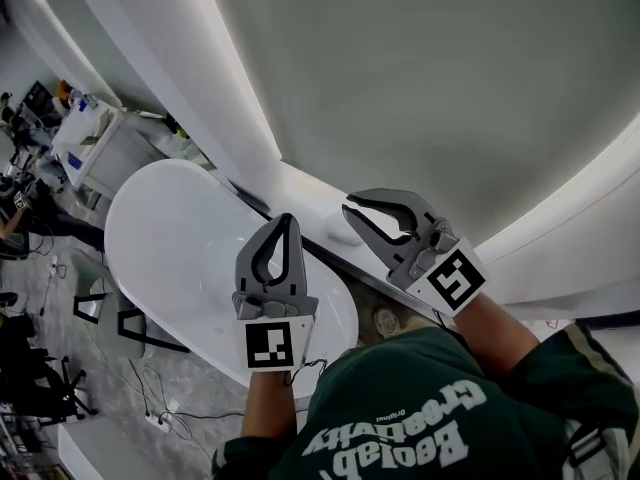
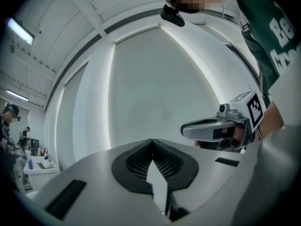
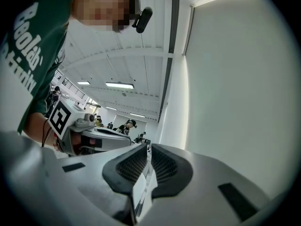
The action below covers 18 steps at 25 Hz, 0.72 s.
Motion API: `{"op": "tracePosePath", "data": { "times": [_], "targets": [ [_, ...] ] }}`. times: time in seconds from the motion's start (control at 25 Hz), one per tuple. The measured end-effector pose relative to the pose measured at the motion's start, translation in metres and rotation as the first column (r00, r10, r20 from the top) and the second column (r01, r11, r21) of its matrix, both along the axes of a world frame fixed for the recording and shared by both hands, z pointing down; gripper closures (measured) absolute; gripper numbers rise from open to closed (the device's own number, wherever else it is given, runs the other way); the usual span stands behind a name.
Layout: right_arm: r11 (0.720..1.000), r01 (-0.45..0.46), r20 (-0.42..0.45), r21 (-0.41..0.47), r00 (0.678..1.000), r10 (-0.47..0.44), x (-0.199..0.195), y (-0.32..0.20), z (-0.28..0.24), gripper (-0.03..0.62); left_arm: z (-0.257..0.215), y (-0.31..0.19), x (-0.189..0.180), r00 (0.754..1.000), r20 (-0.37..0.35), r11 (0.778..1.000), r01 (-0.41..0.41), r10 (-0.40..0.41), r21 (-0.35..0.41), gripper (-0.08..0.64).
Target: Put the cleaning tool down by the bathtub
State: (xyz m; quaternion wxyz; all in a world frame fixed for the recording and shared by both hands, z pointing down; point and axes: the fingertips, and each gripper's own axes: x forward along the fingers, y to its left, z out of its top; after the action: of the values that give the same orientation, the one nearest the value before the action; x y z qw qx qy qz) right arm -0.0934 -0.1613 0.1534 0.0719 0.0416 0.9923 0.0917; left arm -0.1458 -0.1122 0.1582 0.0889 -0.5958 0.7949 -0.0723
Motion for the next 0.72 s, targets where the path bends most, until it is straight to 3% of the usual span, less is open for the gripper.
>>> {"op": "tracePosePath", "data": {
  "times": [0.08,0.32,0.72],
  "targets": [
    [1.000,0.006,0.007,0.010,1.000,-0.006,0.007,-0.003,-0.004,0.574,-0.001,-0.003,0.003,1.000,-0.006,1.000,-0.001,0.001,-0.003,0.552],
    [0.999,0.025,0.022,0.030,0.999,-0.025,0.002,0.002,-0.003,0.575,0.016,0.003,0.003,0.999,-0.032,0.999,-0.002,0.001,-0.036,0.552],
    [0.998,0.027,-0.031,0.051,0.999,-0.026,-0.008,0.008,0.009,0.577,0.022,0.008,-0.005,0.999,-0.033,0.998,0.015,-0.017,-0.057,0.552]
  ]
}}
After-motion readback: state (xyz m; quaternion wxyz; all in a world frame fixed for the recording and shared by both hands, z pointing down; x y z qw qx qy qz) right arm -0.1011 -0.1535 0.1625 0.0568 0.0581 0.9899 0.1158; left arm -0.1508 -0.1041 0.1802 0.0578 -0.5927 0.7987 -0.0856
